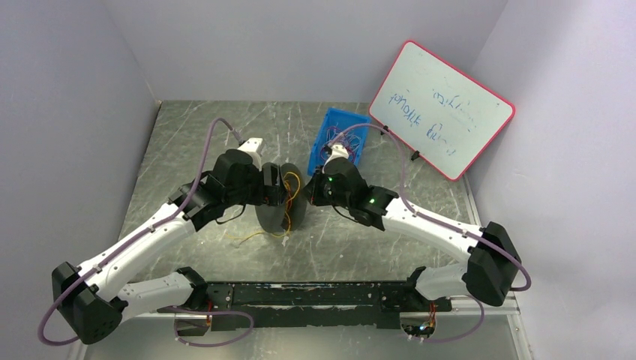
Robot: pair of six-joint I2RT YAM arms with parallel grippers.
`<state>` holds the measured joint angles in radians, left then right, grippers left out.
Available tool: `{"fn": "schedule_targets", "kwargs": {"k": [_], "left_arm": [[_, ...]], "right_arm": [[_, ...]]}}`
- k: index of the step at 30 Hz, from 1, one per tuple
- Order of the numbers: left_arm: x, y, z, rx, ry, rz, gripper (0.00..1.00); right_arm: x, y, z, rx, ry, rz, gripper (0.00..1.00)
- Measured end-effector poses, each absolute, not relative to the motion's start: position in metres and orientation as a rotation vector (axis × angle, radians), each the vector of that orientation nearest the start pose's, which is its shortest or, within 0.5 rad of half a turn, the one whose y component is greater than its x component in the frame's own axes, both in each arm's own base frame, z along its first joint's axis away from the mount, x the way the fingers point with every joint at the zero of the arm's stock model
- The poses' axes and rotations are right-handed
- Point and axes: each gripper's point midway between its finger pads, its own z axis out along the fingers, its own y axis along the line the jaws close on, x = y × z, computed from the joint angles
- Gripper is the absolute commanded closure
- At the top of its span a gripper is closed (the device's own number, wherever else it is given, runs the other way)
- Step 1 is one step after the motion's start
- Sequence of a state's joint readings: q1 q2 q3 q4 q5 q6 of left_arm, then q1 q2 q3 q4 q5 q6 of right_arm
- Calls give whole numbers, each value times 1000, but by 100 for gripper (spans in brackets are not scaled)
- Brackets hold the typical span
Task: Wrap the cables
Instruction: Wrap the cable around the cable reel.
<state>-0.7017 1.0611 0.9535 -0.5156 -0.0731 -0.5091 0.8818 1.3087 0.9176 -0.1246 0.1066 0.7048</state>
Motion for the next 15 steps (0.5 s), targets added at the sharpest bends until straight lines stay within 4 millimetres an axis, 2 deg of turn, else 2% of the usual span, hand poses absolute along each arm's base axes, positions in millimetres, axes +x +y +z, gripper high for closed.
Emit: {"fn": "schedule_targets", "kwargs": {"k": [3,12,15], "left_arm": [[243,-210,205,167,2247,-567,0],[249,-202,245,148,2194,-530,1],[251,-199,251,141,2187,-508,3]], "right_arm": [[252,320,181,-143,2194,797,100],[260,333,192,-192,2179,638,100],[261,333,198,-196,2156,579,100]]}}
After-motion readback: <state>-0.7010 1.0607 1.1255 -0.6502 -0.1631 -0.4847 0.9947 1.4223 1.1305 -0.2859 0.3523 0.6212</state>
